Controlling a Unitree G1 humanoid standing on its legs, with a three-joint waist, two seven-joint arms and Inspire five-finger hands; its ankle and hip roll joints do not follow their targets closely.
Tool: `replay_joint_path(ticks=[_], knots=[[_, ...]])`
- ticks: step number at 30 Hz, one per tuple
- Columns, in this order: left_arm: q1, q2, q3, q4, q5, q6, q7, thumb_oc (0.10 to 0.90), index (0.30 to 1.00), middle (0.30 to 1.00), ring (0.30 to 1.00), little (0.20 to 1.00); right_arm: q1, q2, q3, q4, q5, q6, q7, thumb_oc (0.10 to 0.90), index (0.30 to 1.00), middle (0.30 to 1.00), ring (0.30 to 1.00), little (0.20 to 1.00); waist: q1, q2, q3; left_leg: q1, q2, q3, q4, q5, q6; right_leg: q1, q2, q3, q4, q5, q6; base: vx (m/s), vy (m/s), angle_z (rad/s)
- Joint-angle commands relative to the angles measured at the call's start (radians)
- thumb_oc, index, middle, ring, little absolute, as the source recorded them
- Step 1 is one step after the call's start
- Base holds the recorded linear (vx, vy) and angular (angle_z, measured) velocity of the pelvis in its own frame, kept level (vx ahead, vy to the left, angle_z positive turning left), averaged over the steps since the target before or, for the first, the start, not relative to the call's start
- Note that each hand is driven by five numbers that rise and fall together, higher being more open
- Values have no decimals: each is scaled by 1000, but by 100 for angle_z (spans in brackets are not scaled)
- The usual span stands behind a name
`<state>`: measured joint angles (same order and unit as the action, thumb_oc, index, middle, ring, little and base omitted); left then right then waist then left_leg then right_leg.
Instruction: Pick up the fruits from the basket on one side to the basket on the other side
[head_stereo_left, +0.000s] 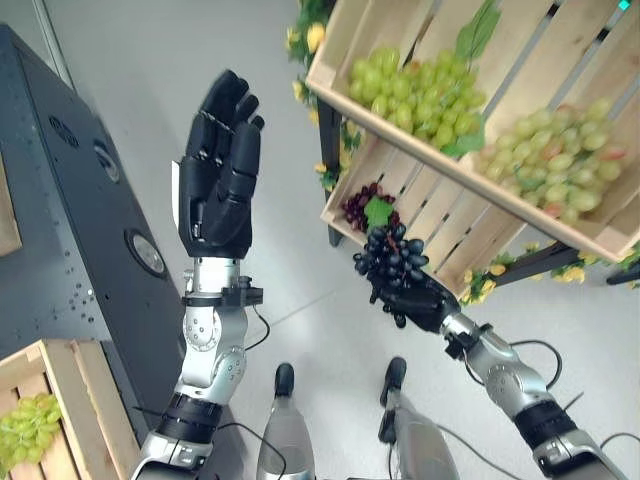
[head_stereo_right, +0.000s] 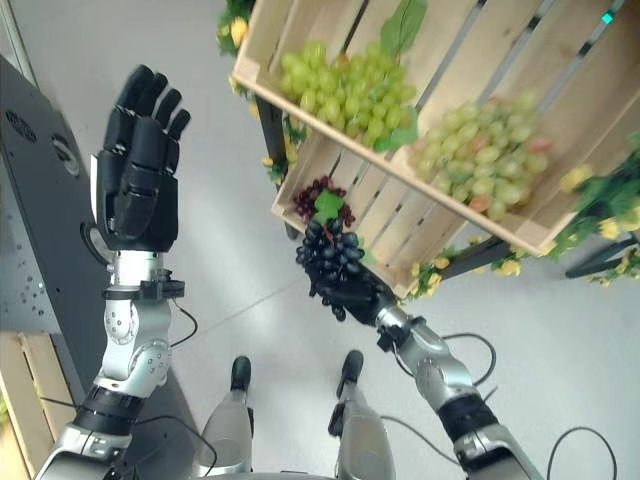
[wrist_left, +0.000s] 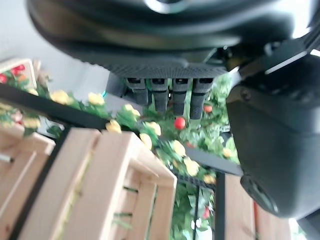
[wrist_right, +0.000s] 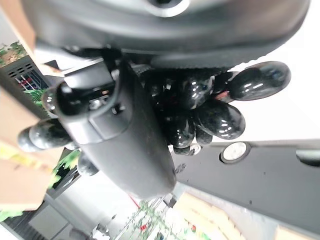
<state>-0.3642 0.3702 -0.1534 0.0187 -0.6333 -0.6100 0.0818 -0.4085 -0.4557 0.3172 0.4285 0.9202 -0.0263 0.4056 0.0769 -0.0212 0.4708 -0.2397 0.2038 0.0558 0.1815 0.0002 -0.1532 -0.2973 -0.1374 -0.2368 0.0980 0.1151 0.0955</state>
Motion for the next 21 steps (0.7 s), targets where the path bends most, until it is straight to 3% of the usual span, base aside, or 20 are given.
replay_joint_path(ticks=[1,4,13,21], knots=[[-71,34,-13,-43,62,-144,28,800,900,900,900,900,-89,23,-67,-114,132,-173,-13,400,300,300,300,300,-8,-18,-55,-179,-73,-29,184,-35,32,-4,-48,50,244,-201,-23,0,0,0],[-86,20,-5,-31,59,-149,35,800,900,900,900,900,-123,27,-87,-75,146,-192,-30,400,300,300,300,300,-5,-16,-32,-234,-71,-39,259,-63,34,-52,-52,59,318,-225,-34,2,8,5],[-150,-19,-21,-30,49,-138,48,800,900,900,900,900,-271,7,-160,-6,287,-223,-40,400,300,300,300,300,6,-9,39,-316,-88,-48,300,-62,44,-136,-42,55,374,-227,-38,-34,-19,5],[-194,-13,-31,-2,20,-126,34,800,900,900,900,900,-361,-8,-215,40,372,-253,-110,400,300,300,300,300,5,0,49,-365,-91,-47,308,-53,47,-190,-33,61,388,-224,-37,7,-3,0]])
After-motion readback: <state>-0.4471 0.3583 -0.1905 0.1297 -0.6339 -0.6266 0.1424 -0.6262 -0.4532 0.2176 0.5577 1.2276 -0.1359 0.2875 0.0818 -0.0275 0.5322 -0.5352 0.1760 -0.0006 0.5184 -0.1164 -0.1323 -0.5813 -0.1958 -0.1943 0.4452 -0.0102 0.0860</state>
